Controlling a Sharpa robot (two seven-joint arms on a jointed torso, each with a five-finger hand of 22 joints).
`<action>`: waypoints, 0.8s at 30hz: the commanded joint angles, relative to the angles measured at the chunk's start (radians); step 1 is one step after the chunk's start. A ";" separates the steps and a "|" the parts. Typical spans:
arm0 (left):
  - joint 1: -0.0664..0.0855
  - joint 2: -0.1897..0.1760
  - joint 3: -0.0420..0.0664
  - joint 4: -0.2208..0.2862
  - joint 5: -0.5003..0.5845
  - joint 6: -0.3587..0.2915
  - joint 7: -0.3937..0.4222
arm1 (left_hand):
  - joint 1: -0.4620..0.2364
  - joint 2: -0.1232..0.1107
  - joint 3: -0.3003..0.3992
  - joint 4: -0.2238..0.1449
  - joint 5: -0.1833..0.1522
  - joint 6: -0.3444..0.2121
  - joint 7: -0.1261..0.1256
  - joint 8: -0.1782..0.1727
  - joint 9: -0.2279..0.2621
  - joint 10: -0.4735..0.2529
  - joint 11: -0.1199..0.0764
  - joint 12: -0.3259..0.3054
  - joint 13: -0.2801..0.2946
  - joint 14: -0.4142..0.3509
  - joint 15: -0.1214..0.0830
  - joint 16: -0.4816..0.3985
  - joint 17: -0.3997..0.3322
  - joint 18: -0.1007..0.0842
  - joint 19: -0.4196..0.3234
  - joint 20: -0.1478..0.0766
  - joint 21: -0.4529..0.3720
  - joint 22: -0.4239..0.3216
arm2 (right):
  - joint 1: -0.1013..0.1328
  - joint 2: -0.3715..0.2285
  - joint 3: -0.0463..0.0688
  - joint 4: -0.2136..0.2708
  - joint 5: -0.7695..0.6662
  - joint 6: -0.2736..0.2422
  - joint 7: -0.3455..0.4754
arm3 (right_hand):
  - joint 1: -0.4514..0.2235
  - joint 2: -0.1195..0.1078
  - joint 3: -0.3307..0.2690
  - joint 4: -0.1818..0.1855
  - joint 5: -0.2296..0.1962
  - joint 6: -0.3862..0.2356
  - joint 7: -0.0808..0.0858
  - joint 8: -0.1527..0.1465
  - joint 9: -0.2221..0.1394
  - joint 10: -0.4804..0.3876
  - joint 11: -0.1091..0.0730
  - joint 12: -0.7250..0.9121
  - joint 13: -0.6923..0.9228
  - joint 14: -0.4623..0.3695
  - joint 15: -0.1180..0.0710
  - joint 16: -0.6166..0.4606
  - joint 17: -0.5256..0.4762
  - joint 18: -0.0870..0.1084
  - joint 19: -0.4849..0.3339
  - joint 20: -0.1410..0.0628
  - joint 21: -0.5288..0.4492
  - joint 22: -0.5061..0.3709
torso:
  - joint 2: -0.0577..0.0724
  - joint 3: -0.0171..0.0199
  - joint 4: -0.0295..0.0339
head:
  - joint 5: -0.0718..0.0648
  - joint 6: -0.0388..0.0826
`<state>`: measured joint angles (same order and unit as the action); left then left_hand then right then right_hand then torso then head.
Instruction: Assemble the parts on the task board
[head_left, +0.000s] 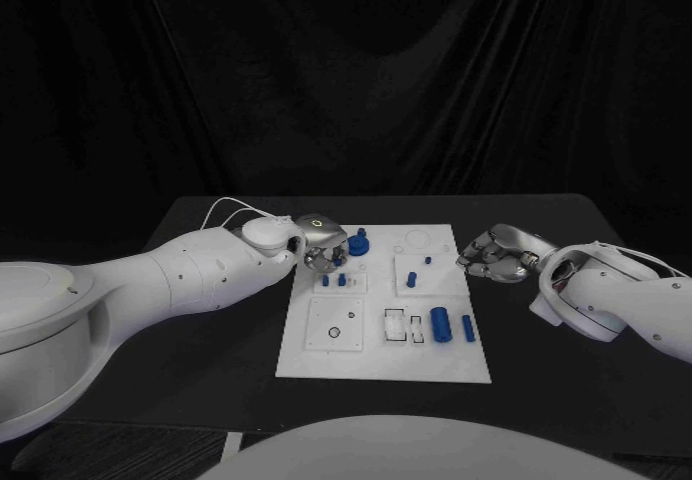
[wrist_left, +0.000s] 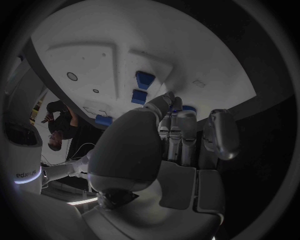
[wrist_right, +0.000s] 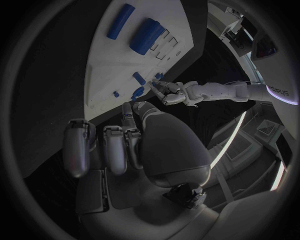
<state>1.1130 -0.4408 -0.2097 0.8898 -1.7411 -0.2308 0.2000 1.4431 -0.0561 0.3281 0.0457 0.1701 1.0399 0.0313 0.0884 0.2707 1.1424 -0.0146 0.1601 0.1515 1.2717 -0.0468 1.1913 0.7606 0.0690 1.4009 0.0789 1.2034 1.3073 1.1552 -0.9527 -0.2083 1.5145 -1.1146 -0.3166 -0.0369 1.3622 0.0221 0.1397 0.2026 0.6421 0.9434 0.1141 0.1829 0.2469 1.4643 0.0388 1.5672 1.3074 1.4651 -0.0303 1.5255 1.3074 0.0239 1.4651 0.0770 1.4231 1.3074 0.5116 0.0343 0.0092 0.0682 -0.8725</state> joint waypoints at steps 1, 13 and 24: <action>-0.007 0.001 -0.002 -0.002 -0.002 0.035 -0.014 | -0.002 -0.016 0.011 0.003 -0.009 -0.066 -0.012 -0.028 -0.016 -0.019 -0.002 -0.017 -0.004 -0.017 0.000 -0.011 -0.014 0.009 -0.013 -0.001 -0.016 0.158 | -0.003 -0.001 0.001 0.002 -0.002 0.008 -0.016 | 0.004 -0.001 0.007 -0.002 0.004 0.008 0.000 0.007 0.001 0.106 -0.004 0.004 0.263 0.085 -0.005 -0.003 0.166 0.017 0.032 -0.004 -0.005 0.209 | 0.000 0.0002 0.0000 | 0.000 0.000; -0.008 -0.010 -0.002 -0.006 -0.002 0.003 -0.024 | -0.013 -0.029 0.030 0.008 -0.015 -0.153 -0.035 -0.027 -0.038 -0.039 0.003 -0.038 -0.005 -0.029 0.001 -0.017 -0.024 0.011 -0.020 0.001 -0.032 0.156 | -0.004 -0.003 0.001 0.002 -0.002 0.008 -0.017 | 0.004 -0.001 0.007 -0.002 0.004 0.008 0.000 0.007 0.001 0.106 -0.004 0.004 0.263 0.085 -0.005 -0.003 0.166 0.017 0.032 -0.004 -0.005 0.209 | 0.000 0.0004 0.0002 | 0.003 0.000; -0.007 -0.052 -0.002 0.002 -0.002 -0.118 -0.033 | -0.016 -0.043 0.039 0.007 -0.023 -0.186 -0.048 -0.017 -0.045 -0.029 0.000 -0.037 0.003 -0.049 0.002 -0.042 -0.063 0.016 -0.031 0.001 -0.058 0.149 | -0.003 -0.015 0.001 0.004 -0.002 -0.001 -0.019 | 0.005 -0.001 0.008 -0.003 0.004 0.008 0.000 0.007 0.001 0.106 -0.004 0.004 0.263 0.085 -0.005 -0.004 0.165 0.017 0.032 -0.004 -0.006 0.209 | 0.000 0.0000 0.0001 | 0.016 0.000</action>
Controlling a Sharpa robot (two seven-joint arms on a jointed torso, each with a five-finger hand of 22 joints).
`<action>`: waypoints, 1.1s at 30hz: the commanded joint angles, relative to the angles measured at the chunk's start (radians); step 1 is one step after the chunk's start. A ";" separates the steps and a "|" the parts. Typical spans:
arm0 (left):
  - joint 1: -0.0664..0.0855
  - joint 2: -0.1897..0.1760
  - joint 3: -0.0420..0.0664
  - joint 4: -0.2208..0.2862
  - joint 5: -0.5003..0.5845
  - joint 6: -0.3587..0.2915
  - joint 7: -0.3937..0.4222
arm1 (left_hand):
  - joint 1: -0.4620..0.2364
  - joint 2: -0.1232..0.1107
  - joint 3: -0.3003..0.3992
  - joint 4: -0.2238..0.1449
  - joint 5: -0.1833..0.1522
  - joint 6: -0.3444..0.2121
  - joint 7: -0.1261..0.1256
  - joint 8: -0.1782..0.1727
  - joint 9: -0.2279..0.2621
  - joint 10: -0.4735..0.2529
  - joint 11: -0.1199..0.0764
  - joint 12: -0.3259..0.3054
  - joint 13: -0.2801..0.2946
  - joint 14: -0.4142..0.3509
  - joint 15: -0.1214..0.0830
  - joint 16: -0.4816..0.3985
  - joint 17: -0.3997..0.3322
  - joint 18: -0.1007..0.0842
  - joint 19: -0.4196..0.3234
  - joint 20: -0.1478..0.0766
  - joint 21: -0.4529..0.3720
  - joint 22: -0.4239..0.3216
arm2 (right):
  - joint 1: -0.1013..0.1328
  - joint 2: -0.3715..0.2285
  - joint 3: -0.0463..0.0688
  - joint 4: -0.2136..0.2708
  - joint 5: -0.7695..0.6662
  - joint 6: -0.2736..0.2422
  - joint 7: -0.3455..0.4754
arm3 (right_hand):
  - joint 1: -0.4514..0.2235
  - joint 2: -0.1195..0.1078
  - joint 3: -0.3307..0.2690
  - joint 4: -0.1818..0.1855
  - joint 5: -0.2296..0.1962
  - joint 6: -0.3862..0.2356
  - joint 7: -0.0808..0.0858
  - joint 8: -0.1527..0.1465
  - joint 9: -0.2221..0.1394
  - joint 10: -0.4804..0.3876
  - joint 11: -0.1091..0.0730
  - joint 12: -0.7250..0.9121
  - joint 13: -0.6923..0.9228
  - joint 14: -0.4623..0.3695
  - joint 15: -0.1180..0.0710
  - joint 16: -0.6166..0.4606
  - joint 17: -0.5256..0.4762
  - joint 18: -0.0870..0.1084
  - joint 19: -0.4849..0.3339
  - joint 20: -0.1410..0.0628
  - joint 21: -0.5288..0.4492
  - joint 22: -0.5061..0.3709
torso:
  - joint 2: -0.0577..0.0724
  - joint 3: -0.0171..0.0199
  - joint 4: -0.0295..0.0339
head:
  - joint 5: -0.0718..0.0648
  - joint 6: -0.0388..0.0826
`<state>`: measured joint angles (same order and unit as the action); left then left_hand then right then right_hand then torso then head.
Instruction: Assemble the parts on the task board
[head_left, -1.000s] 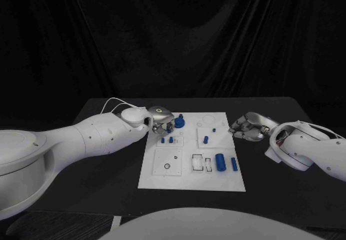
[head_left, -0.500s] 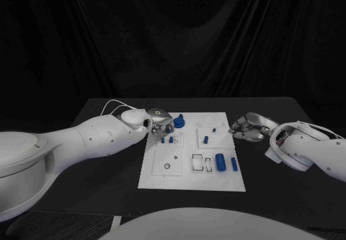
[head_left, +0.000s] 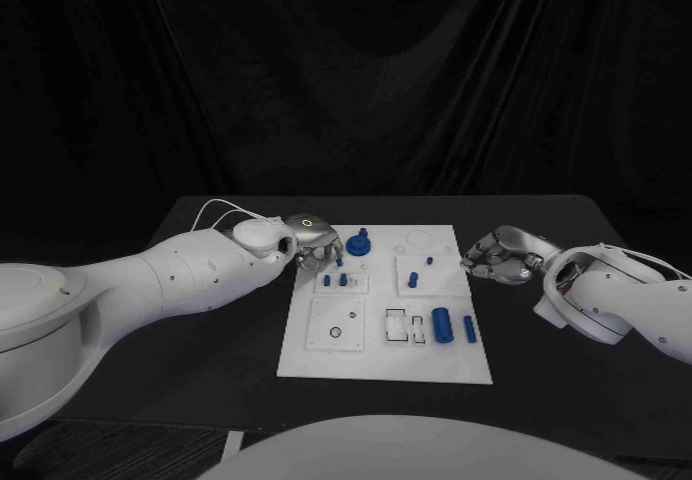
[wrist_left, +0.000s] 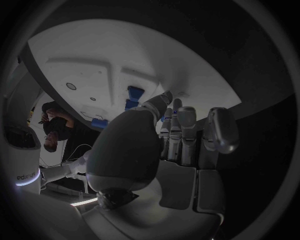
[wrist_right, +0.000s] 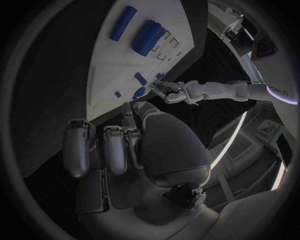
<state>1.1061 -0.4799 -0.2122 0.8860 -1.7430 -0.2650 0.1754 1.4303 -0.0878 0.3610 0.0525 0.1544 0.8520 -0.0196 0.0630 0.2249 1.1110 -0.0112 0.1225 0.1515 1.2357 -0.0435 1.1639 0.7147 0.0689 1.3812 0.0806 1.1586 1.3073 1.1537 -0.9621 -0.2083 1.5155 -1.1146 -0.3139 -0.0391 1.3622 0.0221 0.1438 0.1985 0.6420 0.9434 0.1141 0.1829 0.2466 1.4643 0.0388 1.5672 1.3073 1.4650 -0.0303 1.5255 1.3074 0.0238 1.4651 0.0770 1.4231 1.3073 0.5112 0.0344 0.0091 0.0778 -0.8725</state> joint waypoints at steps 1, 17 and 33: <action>0.001 -0.020 0.001 0.009 -0.001 -0.091 -0.011 | -0.004 -0.012 0.006 0.001 -0.008 0.004 0.004 0.009 0.001 0.002 -0.003 0.000 0.003 -0.018 -0.001 -0.019 -0.025 0.017 -0.014 -0.001 -0.018 0.148 | -0.001 -0.007 0.001 0.004 -0.002 -0.006 -0.017 | 0.005 -0.001 0.004 0.001 0.004 0.008 0.000 0.007 0.001 0.106 -0.004 0.004 0.264 0.085 -0.005 -0.004 0.165 0.017 0.032 -0.004 -0.006 0.209 | 0.000 -0.0003 0.0004 | 0.010 0.000; 0.056 -0.199 0.001 0.159 0.006 -0.226 0.003 | -0.028 -0.032 0.008 0.022 -0.031 -0.009 -0.003 0.007 -0.005 -0.237 -0.029 -0.019 0.037 -0.502 0.015 -0.415 -0.263 0.085 -0.580 0.016 -0.751 -0.013 | 0.117 -0.044 0.001 0.046 -0.023 -0.114 -0.047 | 0.001 -0.021 -0.001 -0.004 0.002 0.032 -0.008 0.020 0.008 0.106 -0.011 0.004 0.264 0.084 -0.010 -0.004 0.164 0.017 0.032 -0.008 -0.007 0.209 | -0.002 -0.0003 -0.0006 | 0.037 0.000; 0.062 -0.397 0.000 0.397 1.278 0.271 0.489 | -0.305 0.108 -0.395 0.241 0.033 -0.616 -0.029 -0.034 -0.195 -1.108 -0.090 -0.122 -0.151 -1.236 0.063 -1.164 -0.715 0.031 -1.364 0.075 -1.136 -1.018 | 0.255 0.037 0.001 0.071 -0.306 -0.082 -0.089 | 0.004 -0.123 0.097 -0.088 -0.027 0.016 -0.010 0.136 0.148 -0.550 0.017 -1.059 -0.822 0.054 -0.002 -0.121 -0.015 0.043 -0.017 -0.009 -0.176 0.147 | -0.001 -0.0090 0.0067 | 0.035 0.000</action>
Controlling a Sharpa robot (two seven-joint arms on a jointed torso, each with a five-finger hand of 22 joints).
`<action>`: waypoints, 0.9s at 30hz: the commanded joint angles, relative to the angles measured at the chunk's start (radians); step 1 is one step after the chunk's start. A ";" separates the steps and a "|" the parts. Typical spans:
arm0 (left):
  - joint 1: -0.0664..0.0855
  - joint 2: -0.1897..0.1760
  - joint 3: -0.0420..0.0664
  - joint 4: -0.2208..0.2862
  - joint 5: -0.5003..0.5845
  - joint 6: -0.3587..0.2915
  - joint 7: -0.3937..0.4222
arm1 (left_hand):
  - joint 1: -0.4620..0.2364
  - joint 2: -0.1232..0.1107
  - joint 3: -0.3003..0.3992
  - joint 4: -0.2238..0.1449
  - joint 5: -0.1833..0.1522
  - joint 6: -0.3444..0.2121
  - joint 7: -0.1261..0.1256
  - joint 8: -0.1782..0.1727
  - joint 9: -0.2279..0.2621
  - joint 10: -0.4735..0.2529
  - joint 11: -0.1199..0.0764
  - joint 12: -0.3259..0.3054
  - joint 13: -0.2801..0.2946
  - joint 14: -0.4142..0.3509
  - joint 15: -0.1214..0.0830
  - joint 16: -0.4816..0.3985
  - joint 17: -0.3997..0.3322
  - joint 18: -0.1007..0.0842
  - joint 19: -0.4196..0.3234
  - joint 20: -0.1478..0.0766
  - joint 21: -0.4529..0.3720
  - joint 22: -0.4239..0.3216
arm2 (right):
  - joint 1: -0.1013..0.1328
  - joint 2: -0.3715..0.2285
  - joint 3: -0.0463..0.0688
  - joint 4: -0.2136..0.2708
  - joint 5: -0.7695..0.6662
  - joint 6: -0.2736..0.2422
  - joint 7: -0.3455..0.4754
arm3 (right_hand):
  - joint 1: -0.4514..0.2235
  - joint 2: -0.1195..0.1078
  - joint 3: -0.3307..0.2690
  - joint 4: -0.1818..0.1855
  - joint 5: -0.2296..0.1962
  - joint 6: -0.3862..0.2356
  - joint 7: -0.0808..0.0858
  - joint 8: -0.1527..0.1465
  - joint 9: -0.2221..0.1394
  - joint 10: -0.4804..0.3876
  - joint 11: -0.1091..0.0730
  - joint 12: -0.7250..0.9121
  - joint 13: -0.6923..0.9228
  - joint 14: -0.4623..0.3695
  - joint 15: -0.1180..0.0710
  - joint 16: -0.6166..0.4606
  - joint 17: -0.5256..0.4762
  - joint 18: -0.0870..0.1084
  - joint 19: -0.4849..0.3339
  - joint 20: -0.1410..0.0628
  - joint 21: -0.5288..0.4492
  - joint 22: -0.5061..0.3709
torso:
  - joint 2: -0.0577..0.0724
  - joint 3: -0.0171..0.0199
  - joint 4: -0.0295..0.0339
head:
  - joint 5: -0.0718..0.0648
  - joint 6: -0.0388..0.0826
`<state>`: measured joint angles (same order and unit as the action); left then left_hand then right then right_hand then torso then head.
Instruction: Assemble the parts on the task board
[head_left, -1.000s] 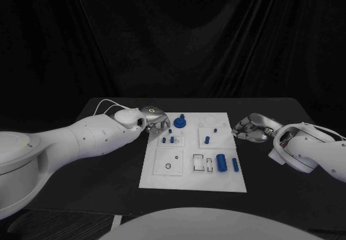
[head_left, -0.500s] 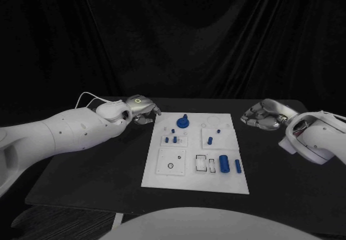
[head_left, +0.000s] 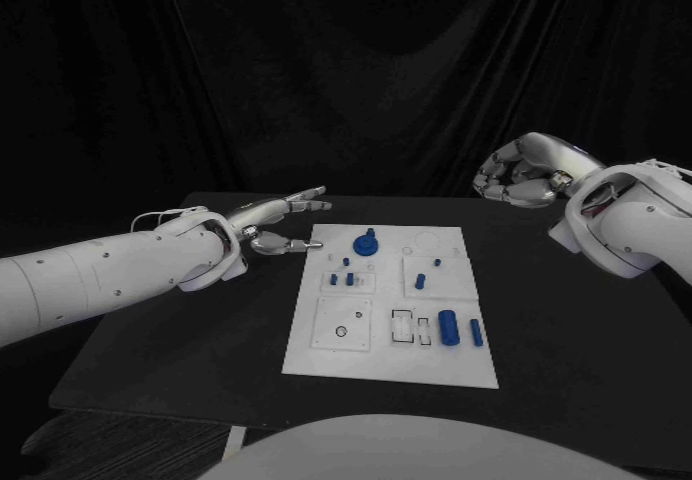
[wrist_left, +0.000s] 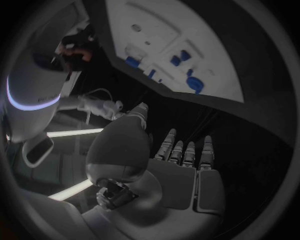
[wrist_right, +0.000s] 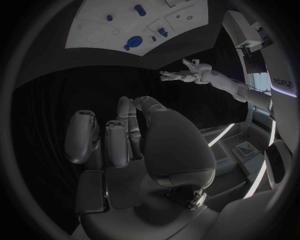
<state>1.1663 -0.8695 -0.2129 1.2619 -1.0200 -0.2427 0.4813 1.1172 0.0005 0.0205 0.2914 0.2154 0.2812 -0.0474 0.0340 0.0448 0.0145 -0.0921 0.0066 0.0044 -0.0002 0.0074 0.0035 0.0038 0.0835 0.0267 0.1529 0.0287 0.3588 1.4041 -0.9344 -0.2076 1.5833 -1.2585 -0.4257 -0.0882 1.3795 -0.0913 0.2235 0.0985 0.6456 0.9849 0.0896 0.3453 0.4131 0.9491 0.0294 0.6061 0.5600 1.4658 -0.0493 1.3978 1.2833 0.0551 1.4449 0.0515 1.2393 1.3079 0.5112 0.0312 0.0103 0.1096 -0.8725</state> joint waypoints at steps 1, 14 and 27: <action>0.001 -0.016 0.001 0.035 0.638 0.286 0.196 | 0.002 0.023 -0.080 0.002 -0.057 -0.068 -0.011 -0.008 -0.018 -0.015 -0.006 -0.007 -0.004 0.000 0.015 -0.004 -0.004 0.017 -0.022 0.005 -0.016 -0.195 | 0.006 0.016 0.000 0.003 -0.206 0.043 -0.041 | -0.022 -0.019 0.025 0.020 -0.072 -0.055 0.027 -0.056 -0.035 -0.052 0.039 -0.150 -0.115 0.055 0.028 0.014 0.018 0.010 0.007 0.025 0.015 0.150 | -0.002 -0.0075 0.0069 | 0.006 0.000; -0.021 -0.070 0.000 0.155 1.010 0.416 0.267 | -0.009 -0.048 -0.118 0.007 -0.102 -0.162 -0.087 -0.016 -0.026 -0.015 -0.069 -0.007 -0.004 0.000 -0.022 -0.004 -0.004 0.041 -0.027 -0.027 -0.029 -0.359 | -0.022 0.116 0.000 -0.093 -0.534 0.199 0.033 | 0.083 -0.174 0.035 0.162 -0.511 -0.163 -0.106 -0.273 -0.227 -0.283 0.019 -0.386 -0.410 0.024 -0.005 -0.037 -0.060 0.031 -0.022 0.007 -0.082 0.128 | -0.002 -0.0321 0.0338 | -0.031 0.000; -0.039 -0.088 0.000 0.171 1.028 0.447 0.275 | 0.061 0.049 -0.134 0.001 -0.009 -0.154 -0.053 -0.015 -0.025 -0.015 -0.028 -0.007 -0.004 0.000 0.017 -0.004 -0.004 0.083 -0.027 -0.003 -0.029 -0.359 | -0.097 0.178 0.000 -0.188 -0.557 0.227 0.103 | 0.109 -0.160 -0.037 0.190 -0.519 -0.173 -0.115 -0.242 -0.268 -0.247 0.014 -0.335 -0.451 0.037 -0.012 -0.055 -0.082 0.030 0.000 -0.004 -0.088 0.127 | 0.004 -0.0611 0.0562 | -0.055 0.000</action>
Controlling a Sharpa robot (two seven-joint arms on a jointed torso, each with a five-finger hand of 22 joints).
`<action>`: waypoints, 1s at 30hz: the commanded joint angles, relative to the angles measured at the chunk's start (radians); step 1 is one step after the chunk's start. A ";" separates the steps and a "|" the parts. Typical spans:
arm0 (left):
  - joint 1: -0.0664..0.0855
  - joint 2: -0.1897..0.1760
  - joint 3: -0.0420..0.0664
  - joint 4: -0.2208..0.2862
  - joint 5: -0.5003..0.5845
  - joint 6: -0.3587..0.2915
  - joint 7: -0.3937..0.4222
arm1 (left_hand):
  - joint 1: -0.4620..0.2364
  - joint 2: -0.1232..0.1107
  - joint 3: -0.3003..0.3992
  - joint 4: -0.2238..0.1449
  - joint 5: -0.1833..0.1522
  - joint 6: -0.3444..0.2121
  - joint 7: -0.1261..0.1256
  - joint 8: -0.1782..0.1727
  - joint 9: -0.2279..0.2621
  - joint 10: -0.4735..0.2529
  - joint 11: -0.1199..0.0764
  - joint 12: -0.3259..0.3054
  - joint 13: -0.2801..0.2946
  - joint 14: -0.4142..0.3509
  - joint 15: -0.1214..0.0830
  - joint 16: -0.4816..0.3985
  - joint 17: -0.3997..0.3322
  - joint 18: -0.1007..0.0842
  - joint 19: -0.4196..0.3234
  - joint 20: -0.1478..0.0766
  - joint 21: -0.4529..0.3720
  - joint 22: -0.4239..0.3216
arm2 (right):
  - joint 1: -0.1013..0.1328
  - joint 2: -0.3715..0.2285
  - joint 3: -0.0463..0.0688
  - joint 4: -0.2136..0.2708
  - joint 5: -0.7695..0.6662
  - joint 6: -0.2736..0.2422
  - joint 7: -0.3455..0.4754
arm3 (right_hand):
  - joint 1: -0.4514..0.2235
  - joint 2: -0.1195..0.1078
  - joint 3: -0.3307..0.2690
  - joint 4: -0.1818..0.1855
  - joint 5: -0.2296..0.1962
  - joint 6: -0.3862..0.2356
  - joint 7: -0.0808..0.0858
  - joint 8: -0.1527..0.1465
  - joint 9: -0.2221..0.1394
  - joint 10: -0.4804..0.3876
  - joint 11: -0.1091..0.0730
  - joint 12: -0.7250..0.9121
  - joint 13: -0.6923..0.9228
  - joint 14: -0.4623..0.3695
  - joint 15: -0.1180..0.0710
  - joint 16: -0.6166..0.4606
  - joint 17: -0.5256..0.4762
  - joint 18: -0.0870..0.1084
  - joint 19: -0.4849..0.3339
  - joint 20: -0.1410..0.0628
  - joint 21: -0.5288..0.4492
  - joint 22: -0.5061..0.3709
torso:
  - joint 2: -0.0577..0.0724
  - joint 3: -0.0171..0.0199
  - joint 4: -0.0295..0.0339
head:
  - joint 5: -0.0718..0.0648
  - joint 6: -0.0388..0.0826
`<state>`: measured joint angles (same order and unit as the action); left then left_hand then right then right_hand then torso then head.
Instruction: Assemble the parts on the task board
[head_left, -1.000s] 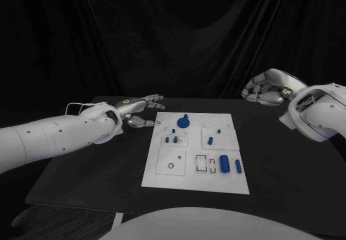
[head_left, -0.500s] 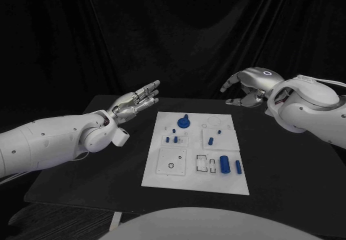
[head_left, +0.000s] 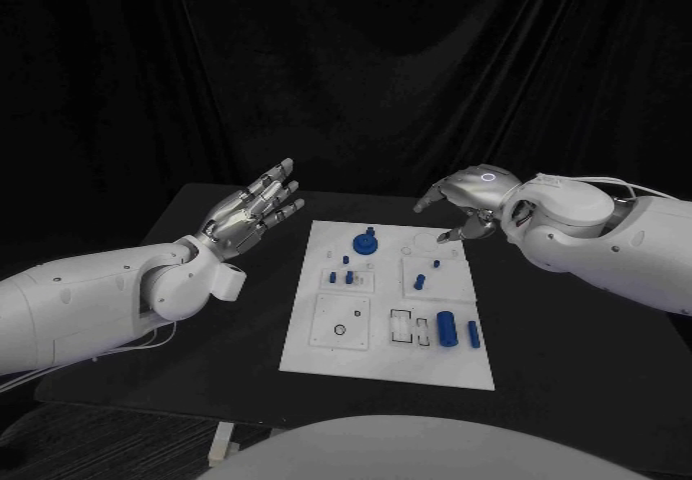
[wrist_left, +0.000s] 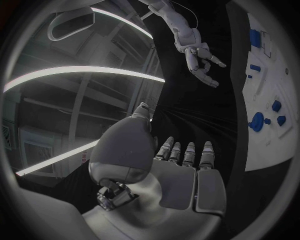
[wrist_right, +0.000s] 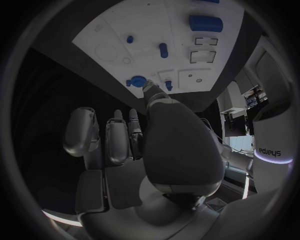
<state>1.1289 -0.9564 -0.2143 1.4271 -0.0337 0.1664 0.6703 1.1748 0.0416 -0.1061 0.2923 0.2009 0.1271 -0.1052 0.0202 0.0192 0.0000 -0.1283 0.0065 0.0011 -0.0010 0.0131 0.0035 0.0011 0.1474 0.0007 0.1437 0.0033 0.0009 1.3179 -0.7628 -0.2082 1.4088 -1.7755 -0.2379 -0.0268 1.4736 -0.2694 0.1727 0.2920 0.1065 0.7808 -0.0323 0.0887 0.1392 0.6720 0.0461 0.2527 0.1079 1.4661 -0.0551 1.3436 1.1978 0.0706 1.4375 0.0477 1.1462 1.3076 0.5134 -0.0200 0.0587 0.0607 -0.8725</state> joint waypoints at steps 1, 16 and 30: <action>-0.003 -0.002 0.001 0.008 0.042 0.040 0.087 | 0.007 0.010 -0.011 0.000 0.007 0.000 0.005 -0.001 0.000 0.000 0.013 -0.007 -0.001 0.001 0.015 -0.004 -0.001 0.021 -0.001 0.008 -0.003 -0.001 | -0.017 0.010 0.001 -0.020 -0.040 0.046 0.044 | 0.027 0.035 0.028 -0.010 0.065 0.059 0.017 0.026 0.009 0.068 0.001 0.042 0.001 0.038 -0.004 -0.001 0.004 0.015 0.009 0.000 0.002 0.127 | 0.002 -0.0105 0.0089 | -0.008 0.000; -0.007 0.001 0.001 0.017 0.043 0.062 0.078 | 0.057 0.053 -0.054 -0.004 0.071 0.005 0.015 -0.001 0.001 0.000 0.053 -0.007 -0.001 0.001 0.052 -0.004 -0.001 0.031 -0.001 0.046 -0.003 -0.001 | -0.072 0.037 0.001 -0.082 -0.041 0.084 0.044 | 0.019 0.067 0.066 -0.052 0.116 0.144 0.080 0.052 0.035 0.172 0.013 0.086 -0.008 0.039 0.003 -0.006 -0.002 0.016 0.012 0.006 -0.013 0.130 | 0.000 -0.0101 0.0035 | -0.018 0.000; -0.009 0.004 0.001 0.017 0.043 0.077 0.074 | 0.099 0.072 -0.076 -0.008 0.107 0.010 0.022 0.000 0.001 0.000 0.075 -0.007 -0.001 0.001 0.071 -0.004 -0.001 0.032 -0.001 0.064 -0.003 0.002 | -0.124 0.068 0.001 -0.175 -0.041 0.046 0.021 | 0.010 0.065 0.083 -0.079 0.165 0.146 0.092 0.021 0.009 0.172 0.026 0.043 -0.039 0.030 0.014 -0.017 -0.019 0.020 0.004 0.016 -0.041 0.128 | -0.002 -0.0118 0.0045 | -0.028 0.000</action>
<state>1.1206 -0.9532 -0.2140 1.4411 -0.0015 0.2242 0.6762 1.2645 0.1117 -0.1749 0.2840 0.3056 0.1376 -0.0874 0.0202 0.0194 0.0000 -0.0604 0.0066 0.0017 -0.0014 0.0772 0.0036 0.0017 0.1626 0.0006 0.2008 0.0034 0.0014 1.1986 -0.6972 -0.2079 1.2422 -1.8050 -0.1739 0.0109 1.4838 -0.2053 0.2568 0.2177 0.2667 0.9324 0.0599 0.1122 0.1496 0.8470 0.0701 0.2979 0.0709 1.4667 -0.0497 1.3318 1.1794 0.0705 1.4418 0.0609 1.1075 1.3074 0.5128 -0.0313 0.0624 0.0368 -0.8725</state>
